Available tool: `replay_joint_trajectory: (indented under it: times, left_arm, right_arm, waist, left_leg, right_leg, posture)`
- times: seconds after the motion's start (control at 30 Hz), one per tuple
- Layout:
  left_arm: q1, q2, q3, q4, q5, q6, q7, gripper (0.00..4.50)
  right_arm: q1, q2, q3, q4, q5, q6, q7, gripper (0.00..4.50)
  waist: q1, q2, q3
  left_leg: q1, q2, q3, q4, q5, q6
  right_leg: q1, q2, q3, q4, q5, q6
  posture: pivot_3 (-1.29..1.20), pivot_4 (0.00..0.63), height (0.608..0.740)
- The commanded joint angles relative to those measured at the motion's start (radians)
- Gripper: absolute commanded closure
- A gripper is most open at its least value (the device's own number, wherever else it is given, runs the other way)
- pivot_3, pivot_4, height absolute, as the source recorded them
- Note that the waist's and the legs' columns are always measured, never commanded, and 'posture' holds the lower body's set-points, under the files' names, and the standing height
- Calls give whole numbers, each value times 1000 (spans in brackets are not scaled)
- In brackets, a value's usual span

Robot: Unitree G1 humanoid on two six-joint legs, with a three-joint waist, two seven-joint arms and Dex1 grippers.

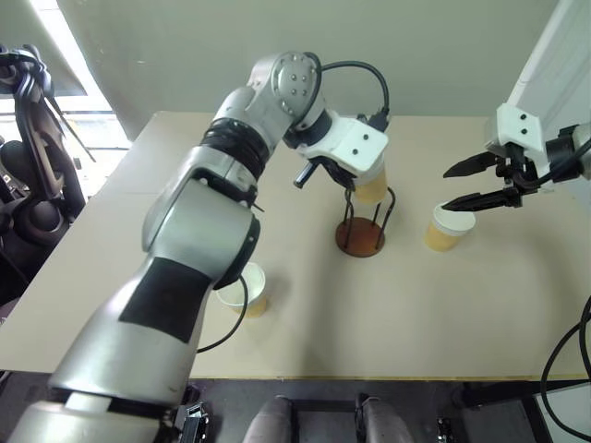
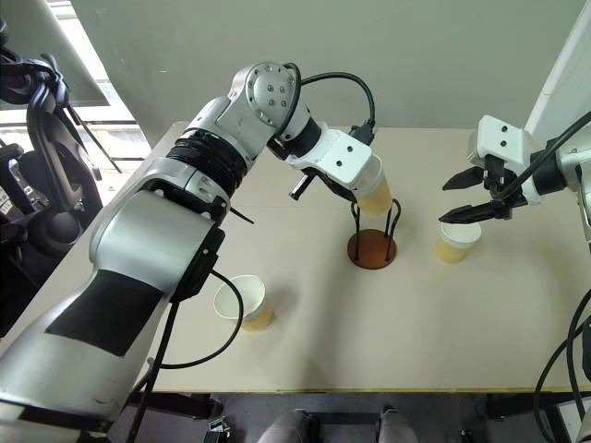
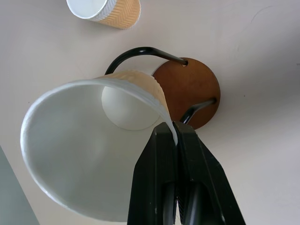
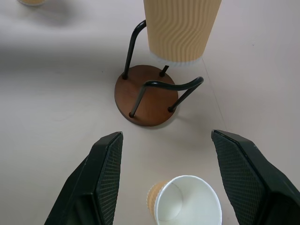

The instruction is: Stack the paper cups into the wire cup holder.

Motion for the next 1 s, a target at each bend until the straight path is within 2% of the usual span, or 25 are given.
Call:
replay_joint_trajectory:
  times: [0.03, 0.43, 0.57, 0.9, 1.0]
  left_arm:
    - [-16, -1, 10, -7, -9, 0, -8, 4443]
    - [-16, 1, 7, -6, 0, 2, -3, 4443]
    - [-16, 1, 6, -7, 2, -2, -9, 3597]
    - [-19, 1, 15, -8, -7, -7, -6, 46]
    - [-25, 4, 32, -9, -22, -1, 12, 11]
  right_arm:
    - [-7, -23, -37, -33, 14, 3, -6, 1419]
    - [-4, -21, -40, -36, 14, 5, -11, 1419]
    - [-1, -22, -40, -38, 13, 4, -11, 1419]
    - [2, -25, -40, -35, 9, -1, -14, 1419]
    - [2, -25, -40, -32, 9, -2, -17, 1419]
  waist:
    - [0, 0, 0]
    - [0, 0, 0]
    - [0, 0, 0]
    - [0, 0, 0]
    - [0, 0, 0]
  left_leg:
    - [0, 0, 0, 0, 0, 0]
    - [0, 0, 0, 0, 0, 0]
    - [0, 0, 0, 0, 0, 0]
    - [0, 0, 0, 0, 0, 0]
    - [0, 0, 0, 0, 0, 0]
  right_leg:
    - [0, 0, 0, 0, 0, 0]
    - [0, 0, 0, 0, 0, 0]
    - [0, 0, 0, 0, 0, 0]
    - [0, 0, 0, 0, 0, 0]
    - [0, 0, 0, 0, 0, 0]
  posture:
    - [0, 150, 740]
    - [0, 150, 740]
    - [0, 150, 740]
    - [0, 150, 740]
    - [0, 150, 740]
